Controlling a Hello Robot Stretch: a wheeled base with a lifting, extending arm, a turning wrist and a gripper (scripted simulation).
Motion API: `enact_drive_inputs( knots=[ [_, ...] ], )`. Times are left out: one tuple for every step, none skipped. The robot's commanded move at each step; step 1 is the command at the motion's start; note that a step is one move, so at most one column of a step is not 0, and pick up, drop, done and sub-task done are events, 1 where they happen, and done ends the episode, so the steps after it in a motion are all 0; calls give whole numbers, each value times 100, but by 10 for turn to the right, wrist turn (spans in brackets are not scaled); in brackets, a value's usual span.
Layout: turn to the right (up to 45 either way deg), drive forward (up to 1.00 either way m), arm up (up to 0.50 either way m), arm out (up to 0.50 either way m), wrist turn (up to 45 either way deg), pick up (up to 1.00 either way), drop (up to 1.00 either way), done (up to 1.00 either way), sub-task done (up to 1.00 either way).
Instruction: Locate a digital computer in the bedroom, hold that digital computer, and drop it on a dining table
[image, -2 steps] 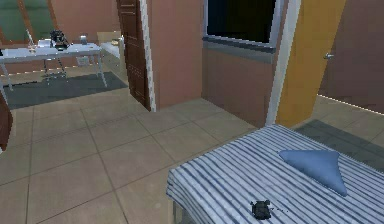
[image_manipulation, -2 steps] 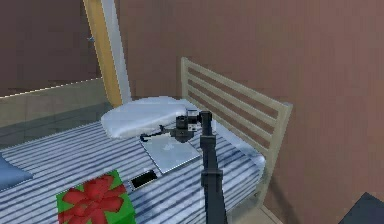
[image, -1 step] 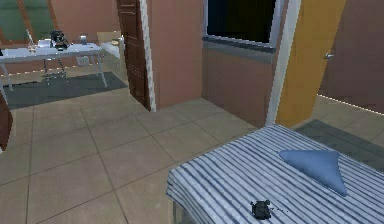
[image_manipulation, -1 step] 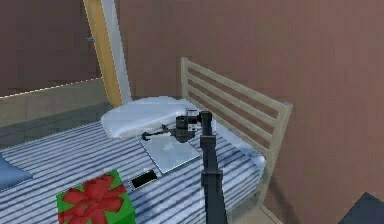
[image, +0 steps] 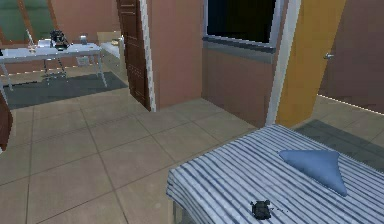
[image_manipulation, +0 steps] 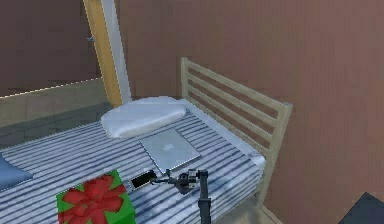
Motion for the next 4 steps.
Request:
enact_drive_inputs(
  knots=[
    [0, 0, 0, 0, 0, 100, 0, 0, 0],
    [0, 0, 10, 0, 0, 0, 0, 0, 0],
    [0, 0, 44, 0, 0, 0, 0, 0, 0],
    [0, 0, 0, 0, -450, 0, 0, 0, 0]
  ],
)
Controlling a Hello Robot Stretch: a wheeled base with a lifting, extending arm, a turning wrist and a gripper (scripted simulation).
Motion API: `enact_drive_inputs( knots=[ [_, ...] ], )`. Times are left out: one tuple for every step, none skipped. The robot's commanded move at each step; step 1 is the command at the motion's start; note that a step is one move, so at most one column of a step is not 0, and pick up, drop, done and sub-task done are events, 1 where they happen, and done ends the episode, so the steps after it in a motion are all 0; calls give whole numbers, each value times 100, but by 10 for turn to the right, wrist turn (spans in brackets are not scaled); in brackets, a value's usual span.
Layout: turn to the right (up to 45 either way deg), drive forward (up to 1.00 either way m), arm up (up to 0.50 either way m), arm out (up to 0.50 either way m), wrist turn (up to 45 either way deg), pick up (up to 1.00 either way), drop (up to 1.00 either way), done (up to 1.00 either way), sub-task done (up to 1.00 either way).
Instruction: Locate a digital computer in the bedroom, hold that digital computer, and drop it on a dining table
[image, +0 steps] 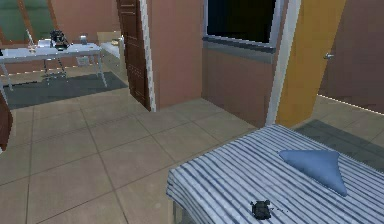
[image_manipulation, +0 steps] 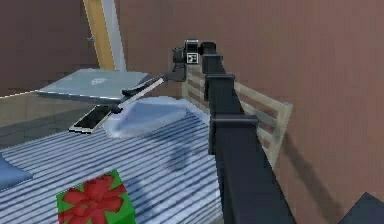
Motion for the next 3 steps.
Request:
enact_drive_inputs(
  knots=[
    [0, 0, 0, 0, -420, 0, 0, 0, 0],
    [0, 0, 0, -48, 0, 0, 0, 0, 0],
    [-450, 0, 0, 0, 0, 0, 0, 0, 0]
  ],
)
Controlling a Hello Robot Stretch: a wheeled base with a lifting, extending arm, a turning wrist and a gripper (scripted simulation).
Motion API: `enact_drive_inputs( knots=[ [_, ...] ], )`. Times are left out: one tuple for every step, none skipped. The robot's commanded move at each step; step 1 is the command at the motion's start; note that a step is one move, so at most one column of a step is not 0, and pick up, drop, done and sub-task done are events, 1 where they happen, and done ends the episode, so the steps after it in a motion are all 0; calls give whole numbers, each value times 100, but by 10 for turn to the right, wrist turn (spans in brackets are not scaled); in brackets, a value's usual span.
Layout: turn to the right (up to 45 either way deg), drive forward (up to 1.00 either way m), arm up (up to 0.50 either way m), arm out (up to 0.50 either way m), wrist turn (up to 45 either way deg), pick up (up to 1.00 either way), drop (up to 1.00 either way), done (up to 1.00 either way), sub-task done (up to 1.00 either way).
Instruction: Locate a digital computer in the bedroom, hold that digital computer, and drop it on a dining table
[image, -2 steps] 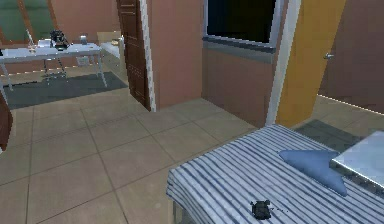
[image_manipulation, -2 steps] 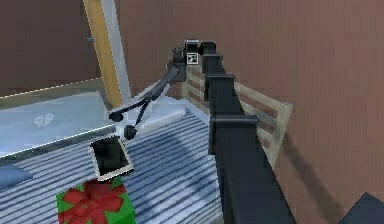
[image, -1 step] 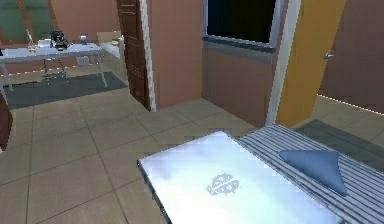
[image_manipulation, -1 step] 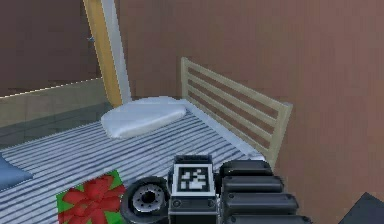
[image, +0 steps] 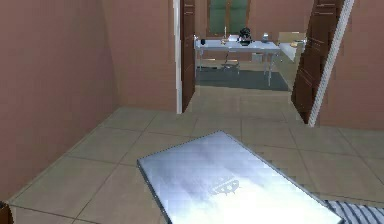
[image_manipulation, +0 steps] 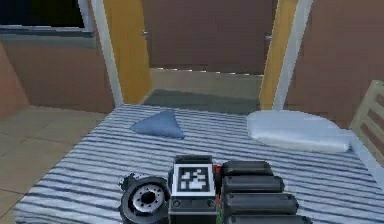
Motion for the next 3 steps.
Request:
enact_drive_inputs(
  knots=[
    [-90, 0, 0, 0, 0, 0, 0, 0, 0],
    [-30, 0, 0, 0, 0, 0, 0, 0, 0],
    [0, 25, 0, 0, 0, 0, 0, 0, 0]
  ],
)
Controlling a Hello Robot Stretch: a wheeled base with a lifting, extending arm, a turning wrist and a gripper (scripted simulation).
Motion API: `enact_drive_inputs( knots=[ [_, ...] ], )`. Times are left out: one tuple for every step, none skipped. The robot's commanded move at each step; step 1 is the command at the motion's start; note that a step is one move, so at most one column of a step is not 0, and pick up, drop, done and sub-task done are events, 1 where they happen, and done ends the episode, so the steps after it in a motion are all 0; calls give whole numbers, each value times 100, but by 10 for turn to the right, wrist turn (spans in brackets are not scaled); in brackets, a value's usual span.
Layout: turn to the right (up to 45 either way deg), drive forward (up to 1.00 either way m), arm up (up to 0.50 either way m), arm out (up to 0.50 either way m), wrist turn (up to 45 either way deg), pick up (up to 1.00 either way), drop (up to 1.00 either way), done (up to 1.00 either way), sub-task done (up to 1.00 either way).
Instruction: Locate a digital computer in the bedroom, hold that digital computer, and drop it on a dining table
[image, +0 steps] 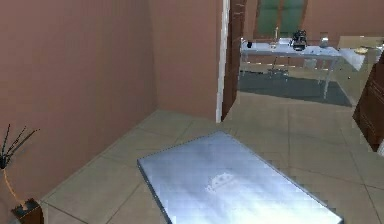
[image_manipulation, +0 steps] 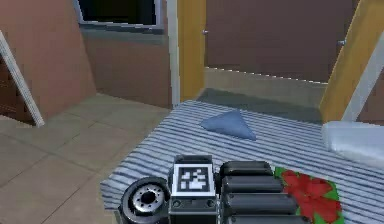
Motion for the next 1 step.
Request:
enact_drive_inputs(
  knots=[
    [210, 0, 0, 0, 0, 0, 0, 0, 0]
  ],
)
